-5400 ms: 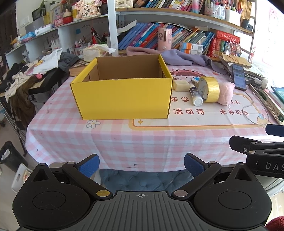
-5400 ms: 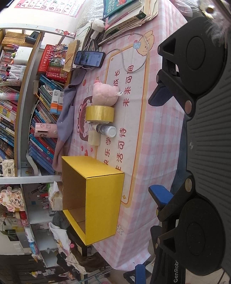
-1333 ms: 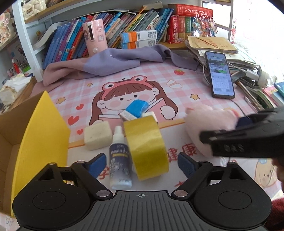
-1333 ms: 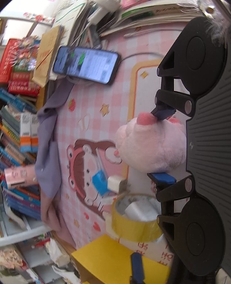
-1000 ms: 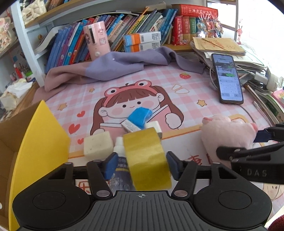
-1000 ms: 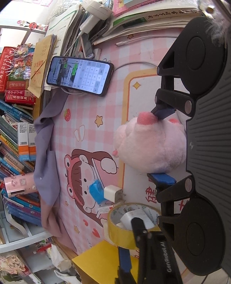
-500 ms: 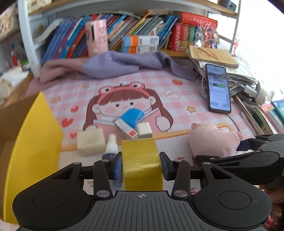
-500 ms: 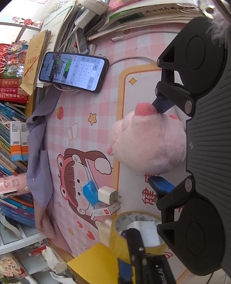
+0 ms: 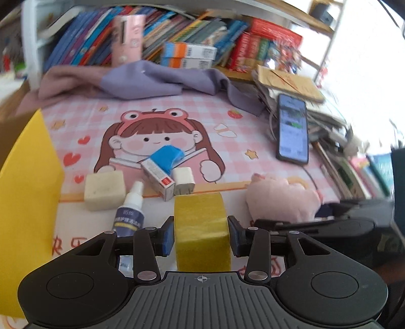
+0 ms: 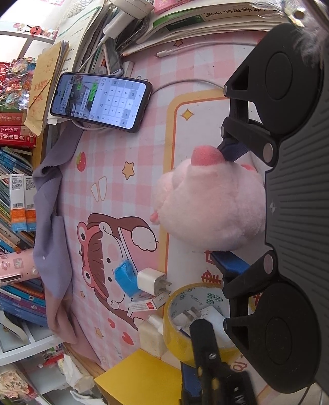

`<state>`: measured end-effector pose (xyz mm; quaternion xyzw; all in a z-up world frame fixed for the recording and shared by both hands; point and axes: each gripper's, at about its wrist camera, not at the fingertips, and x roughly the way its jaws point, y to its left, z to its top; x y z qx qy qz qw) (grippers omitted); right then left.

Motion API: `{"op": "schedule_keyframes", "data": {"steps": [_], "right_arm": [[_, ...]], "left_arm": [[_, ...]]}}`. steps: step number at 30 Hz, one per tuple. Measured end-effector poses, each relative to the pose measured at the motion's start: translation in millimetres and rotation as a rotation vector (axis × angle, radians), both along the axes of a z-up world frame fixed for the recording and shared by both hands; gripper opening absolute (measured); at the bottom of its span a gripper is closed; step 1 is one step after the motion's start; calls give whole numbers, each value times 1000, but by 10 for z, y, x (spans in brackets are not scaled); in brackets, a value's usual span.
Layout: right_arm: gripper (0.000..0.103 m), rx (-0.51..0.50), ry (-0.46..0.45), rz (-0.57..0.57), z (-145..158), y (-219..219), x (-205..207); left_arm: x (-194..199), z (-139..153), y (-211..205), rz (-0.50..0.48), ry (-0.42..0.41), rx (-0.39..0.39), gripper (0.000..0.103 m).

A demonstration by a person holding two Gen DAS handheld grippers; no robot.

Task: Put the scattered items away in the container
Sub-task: 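Lift the tape and pig and carry both toward the yellow box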

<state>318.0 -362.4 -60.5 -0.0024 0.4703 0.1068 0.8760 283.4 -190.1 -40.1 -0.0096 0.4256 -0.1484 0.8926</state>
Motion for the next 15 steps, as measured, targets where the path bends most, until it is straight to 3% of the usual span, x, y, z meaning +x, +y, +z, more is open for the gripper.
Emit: {"op": "schedule_keyframes", "data": {"steps": [9,10,15], "right_arm": [[72,-11,-1,-28,-64,-28,55],[65,-3,4,-31,-69,-41,57],[60,11,-17,-25,-16,-59,2]], "left_arm": [[-55,16,-208,-87,-69,146,47],[-65,13,-235,-103,-76,159,45],[-110,26,-293,-114,-92,189,42]]}}
